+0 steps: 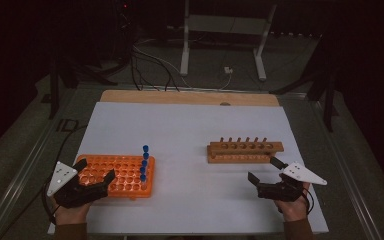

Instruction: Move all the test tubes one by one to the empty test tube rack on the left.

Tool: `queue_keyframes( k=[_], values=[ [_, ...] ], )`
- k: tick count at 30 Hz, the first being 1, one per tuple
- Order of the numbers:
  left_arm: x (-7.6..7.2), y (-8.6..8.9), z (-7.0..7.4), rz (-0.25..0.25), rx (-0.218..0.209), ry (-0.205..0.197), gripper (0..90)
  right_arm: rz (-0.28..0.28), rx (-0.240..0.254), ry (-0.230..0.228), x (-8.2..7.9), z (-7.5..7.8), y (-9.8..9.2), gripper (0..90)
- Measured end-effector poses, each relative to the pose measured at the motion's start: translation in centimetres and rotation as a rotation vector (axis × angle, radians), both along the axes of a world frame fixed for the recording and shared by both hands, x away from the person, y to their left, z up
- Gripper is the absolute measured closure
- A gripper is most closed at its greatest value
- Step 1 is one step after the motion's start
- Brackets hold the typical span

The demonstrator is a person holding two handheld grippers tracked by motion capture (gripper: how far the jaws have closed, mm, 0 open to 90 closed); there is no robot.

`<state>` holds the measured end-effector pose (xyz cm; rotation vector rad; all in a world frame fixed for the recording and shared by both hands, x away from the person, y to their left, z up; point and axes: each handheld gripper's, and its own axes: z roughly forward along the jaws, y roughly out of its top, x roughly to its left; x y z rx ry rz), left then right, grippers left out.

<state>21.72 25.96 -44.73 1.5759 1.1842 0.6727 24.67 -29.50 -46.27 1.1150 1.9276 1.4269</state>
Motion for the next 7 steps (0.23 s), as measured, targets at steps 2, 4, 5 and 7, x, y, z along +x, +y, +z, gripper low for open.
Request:
queue_keyframes(
  k=[2,4,5,7],
  values=[
    [-0.03,0.03,-0.08,-0.002,-0.001,0.0,0.5,-0.004,0.002,0.004,-0.01,-0.12,-0.08,0.0],
    [-0.1,0.05,-0.1,0.0,-0.002,0.0,0.5,-0.007,0.0,0.002,-0.02,-0.17,-0.15,0.0],
    [-0.13,0.1,-0.09,0.0,-0.004,-0.002,0.5,-0.009,-0.001,0.0,-0.04,-0.17,-0.2,0.0],
    [-0.17,0.18,-0.06,0.006,-0.005,-0.004,0.5,-0.013,0.005,-0.002,-0.04,-0.18,-0.35,0.0]
  ],
)
